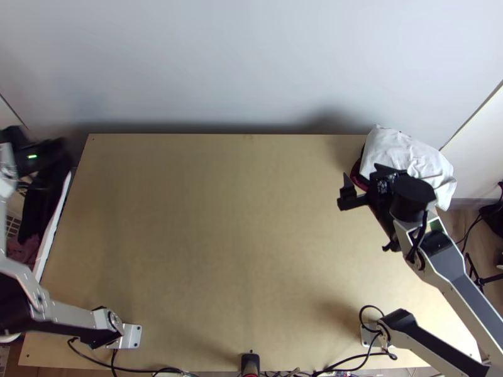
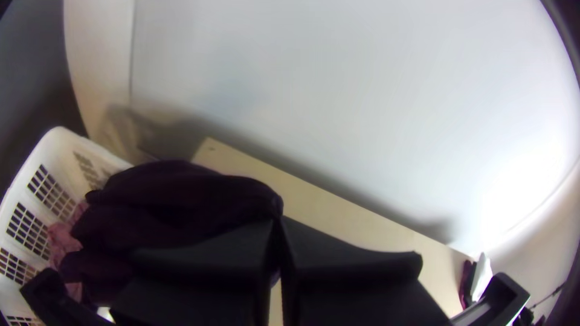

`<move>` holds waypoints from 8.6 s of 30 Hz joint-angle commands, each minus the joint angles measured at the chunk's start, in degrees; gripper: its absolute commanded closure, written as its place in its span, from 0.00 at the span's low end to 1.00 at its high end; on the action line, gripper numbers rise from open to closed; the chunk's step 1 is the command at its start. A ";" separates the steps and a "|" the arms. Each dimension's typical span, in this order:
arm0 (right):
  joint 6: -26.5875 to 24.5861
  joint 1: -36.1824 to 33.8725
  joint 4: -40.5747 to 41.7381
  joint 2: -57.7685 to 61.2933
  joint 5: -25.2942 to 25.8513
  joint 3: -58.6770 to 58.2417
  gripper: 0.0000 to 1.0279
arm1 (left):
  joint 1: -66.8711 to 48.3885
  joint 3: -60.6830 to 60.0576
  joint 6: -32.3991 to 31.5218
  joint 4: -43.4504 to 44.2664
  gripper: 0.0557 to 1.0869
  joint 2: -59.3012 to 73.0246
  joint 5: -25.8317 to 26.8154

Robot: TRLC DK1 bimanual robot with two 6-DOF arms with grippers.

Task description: Fold the t-shirt

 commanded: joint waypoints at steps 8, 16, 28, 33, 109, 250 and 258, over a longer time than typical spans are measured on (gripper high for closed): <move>2.17 -1.71 1.12 -10.17 -0.02 -9.69 0.09 | -43.17 -1.79 -7.33 -0.62 0.96 -11.83 -16.20; 2.26 -3.64 1.38 -14.92 0.07 -13.29 0.09 | -62.51 -5.48 -11.63 -1.23 0.96 -7.96 -20.86; 5.07 -6.46 2.88 -18.17 -0.02 -17.07 0.09 | -80.53 6.38 -12.51 -0.09 0.96 6.54 -26.66; 5.60 -7.42 2.79 -21.34 -0.02 -19.71 0.09 | -81.67 18.07 -12.95 0.00 0.96 17.09 -27.45; 5.95 -12.52 3.67 -37.42 -0.28 -23.13 0.10 | -85.36 39.16 15.88 -13.62 0.07 32.82 -20.33; 11.75 27.03 -5.56 29.55 -10.65 18.53 0.97 | -34.38 -59.54 -2.58 14.06 0.06 -50.41 -11.28; 12.10 26.24 -8.46 24.19 -10.48 23.80 0.97 | -40.45 -62.44 -4.78 17.93 0.06 -46.63 -12.16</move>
